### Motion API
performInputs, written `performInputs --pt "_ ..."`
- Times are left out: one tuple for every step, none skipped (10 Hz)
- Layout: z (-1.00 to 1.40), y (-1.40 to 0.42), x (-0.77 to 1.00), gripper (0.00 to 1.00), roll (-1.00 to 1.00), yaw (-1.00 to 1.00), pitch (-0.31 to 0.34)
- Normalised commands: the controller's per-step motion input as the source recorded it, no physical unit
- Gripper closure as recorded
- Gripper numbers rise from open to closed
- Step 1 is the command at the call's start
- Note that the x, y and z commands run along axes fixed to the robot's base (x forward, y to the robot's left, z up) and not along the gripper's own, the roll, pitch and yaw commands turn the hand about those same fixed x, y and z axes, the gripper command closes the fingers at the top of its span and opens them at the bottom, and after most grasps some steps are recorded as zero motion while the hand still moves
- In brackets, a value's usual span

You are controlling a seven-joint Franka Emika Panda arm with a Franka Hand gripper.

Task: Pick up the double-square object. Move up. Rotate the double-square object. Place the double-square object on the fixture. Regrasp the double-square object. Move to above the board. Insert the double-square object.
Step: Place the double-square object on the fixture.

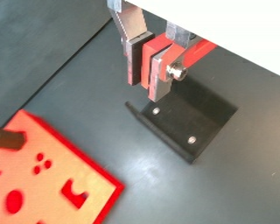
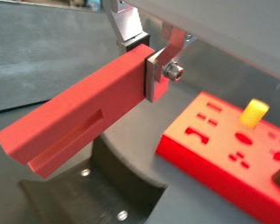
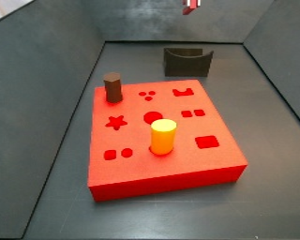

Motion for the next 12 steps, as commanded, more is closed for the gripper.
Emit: performInputs --pt "0.0 0.04 0.06 1.0 -0.8 0.01 0.105" --pt "-0.01 0.04 0.07 1.0 -0.62 -0.02 0.116" --pt "-0.01 0.04 0.08 1.0 -0.44 -0.05 0.117" --pt "0.0 0.03 0.07 1.0 -0.27 -0.07 0.101" --pt "0.0 0.03 0.05 1.0 -0.21 -0.08 0.077" --pt "-1.0 0.13 0.12 1.0 -1.0 -0.09 0.2" --pt "-1.0 0.14 0.13 1.0 -1.0 -0.11 0.19" --pt "-1.0 0.14 0.14 1.0 -1.0 -0.16 0.216" --pt "-1.0 0.14 0.15 1.0 -0.84 -0.17 0.192" --pt "-1.0 0.14 0.15 1.0 -0.73 -0.19 0.159" --pt "-1.0 0.14 0.16 1.0 -0.5 -0.21 0.095" --pt "-1.0 0.14 0.17 1.0 -0.27 -0.21 0.047"
